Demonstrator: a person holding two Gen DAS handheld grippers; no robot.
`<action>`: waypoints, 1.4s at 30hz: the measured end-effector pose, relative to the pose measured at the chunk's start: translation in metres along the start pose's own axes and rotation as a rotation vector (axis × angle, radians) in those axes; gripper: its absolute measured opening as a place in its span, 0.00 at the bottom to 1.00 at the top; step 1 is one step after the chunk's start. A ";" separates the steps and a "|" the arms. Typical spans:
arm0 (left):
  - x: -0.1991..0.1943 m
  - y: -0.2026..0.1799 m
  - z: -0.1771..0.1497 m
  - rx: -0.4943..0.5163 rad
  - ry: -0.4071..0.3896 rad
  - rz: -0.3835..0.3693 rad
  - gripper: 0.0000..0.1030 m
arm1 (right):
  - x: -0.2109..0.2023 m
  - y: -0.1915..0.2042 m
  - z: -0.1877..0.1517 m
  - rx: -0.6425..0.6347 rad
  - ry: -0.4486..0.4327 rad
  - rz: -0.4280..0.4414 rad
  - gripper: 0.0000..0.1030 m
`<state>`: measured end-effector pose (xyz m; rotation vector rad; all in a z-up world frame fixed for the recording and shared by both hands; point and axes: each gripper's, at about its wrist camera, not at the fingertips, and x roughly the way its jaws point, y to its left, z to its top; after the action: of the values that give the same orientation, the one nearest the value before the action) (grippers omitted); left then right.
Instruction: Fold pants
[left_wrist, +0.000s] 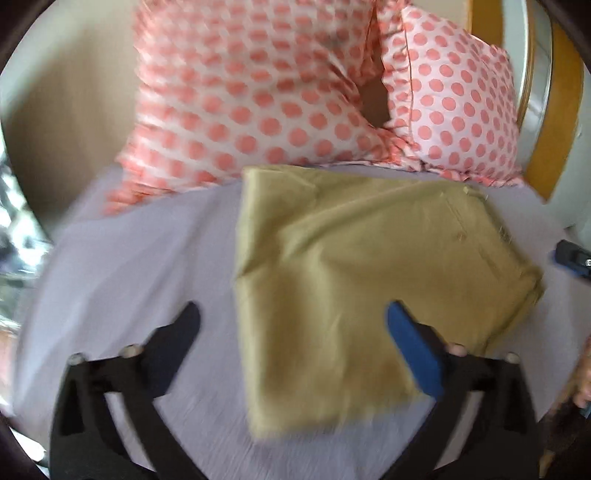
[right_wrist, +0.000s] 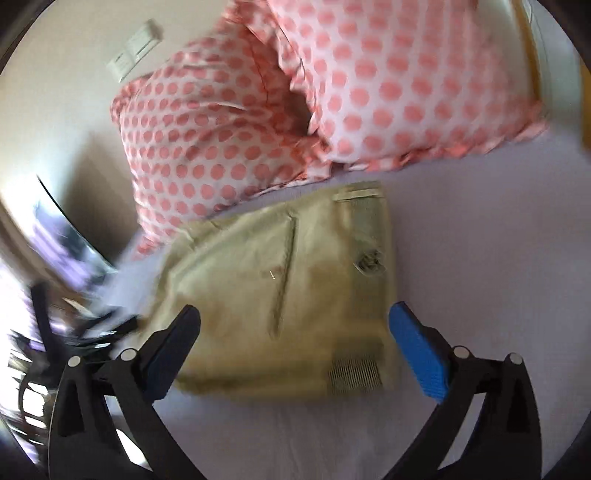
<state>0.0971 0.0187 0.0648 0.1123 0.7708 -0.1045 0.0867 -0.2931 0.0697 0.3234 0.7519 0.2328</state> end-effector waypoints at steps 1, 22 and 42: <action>-0.013 -0.005 -0.016 0.015 -0.012 0.039 0.98 | -0.008 0.013 -0.019 -0.043 -0.010 -0.077 0.99; -0.026 -0.013 -0.103 -0.086 0.015 0.027 0.98 | 0.013 0.051 -0.110 -0.192 0.028 -0.283 0.99; -0.026 -0.014 -0.103 -0.080 0.010 0.026 0.98 | 0.013 0.051 -0.109 -0.193 0.039 -0.283 0.99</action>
<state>0.0060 0.0210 0.0084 0.0468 0.7825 -0.0481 0.0146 -0.2195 0.0055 0.0278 0.7977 0.0434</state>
